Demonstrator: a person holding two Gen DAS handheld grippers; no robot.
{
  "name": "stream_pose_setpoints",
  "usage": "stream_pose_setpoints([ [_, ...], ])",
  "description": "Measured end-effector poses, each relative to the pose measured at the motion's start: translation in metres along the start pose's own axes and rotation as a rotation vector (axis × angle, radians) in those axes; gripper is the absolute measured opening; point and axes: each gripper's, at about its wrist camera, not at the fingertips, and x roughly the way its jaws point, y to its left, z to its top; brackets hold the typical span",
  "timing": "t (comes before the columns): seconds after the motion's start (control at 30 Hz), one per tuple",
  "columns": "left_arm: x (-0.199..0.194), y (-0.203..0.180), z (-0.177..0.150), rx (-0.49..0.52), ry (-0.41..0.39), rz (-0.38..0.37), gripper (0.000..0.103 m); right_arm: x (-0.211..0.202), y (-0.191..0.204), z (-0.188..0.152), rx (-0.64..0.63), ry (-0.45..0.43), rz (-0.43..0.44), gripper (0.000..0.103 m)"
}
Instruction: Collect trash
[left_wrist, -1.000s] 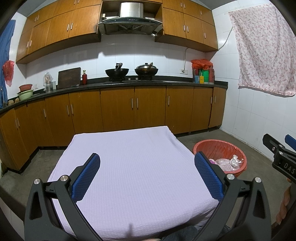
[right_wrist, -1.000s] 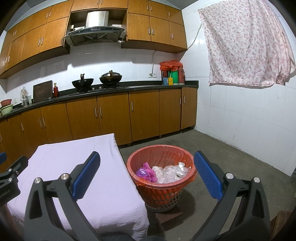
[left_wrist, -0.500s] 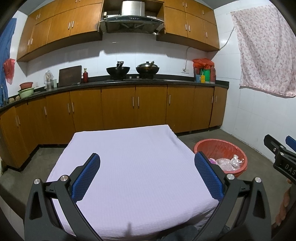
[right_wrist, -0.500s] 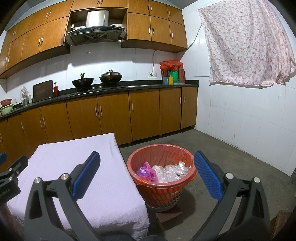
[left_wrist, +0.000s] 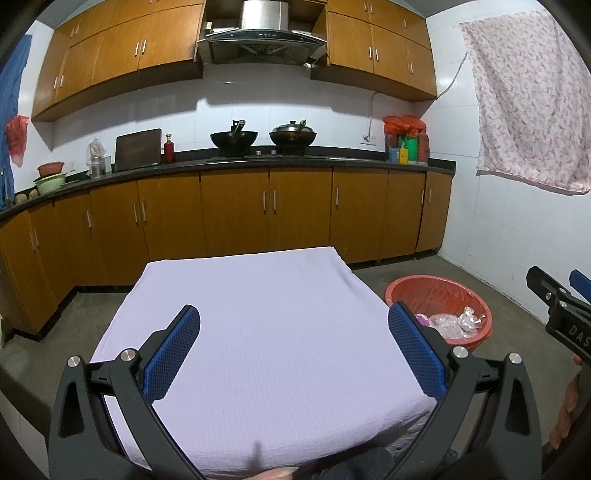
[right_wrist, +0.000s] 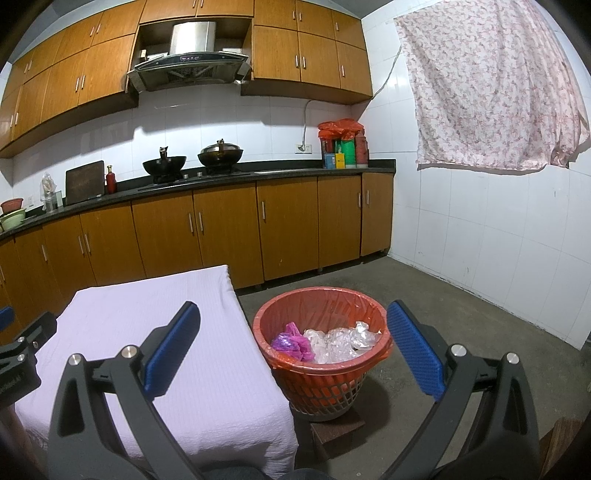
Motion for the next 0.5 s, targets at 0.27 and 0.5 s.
stream_pose_setpoints([
  [0.27,0.0008,-0.0009,0.0017,-0.001,0.001,0.0,0.101,-0.0001,-0.0003,0.0002,0.0,0.0,0.0,0.099],
  [0.5,0.0014,-0.0004,0.0022,0.0,0.002,-0.001,0.101,0.0,-0.0009,0.0005,-0.004,0.001,0.001,0.099],
])
